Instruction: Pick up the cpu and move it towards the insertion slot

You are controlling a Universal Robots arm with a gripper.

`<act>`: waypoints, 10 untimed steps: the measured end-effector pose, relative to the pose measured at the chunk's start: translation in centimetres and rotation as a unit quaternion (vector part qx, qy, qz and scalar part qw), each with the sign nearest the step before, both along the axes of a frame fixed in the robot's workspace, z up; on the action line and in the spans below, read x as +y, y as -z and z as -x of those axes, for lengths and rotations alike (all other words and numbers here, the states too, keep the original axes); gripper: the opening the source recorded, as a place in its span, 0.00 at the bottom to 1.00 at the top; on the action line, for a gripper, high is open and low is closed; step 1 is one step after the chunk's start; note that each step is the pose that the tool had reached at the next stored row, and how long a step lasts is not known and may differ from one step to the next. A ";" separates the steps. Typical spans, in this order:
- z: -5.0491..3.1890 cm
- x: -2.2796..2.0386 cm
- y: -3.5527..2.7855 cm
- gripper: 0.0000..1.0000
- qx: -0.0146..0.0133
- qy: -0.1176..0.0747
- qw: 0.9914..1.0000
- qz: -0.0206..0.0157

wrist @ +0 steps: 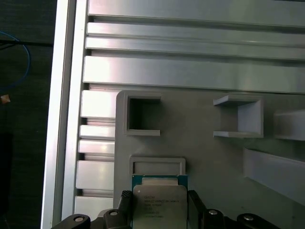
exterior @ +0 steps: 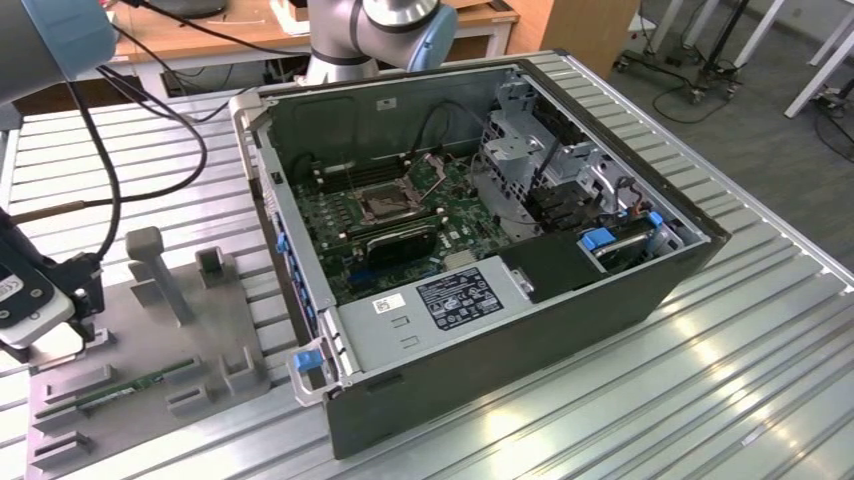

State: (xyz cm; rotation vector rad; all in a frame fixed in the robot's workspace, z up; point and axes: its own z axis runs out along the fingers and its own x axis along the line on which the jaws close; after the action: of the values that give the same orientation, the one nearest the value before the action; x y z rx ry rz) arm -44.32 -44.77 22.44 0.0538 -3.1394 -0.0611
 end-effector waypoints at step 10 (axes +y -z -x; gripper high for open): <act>0.00 0.00 -0.24 0.55 0.000 0.000 1.000 0.000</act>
State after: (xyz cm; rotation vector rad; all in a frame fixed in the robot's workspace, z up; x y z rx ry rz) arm -44.32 -44.77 22.68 0.0538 -3.1394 -0.0610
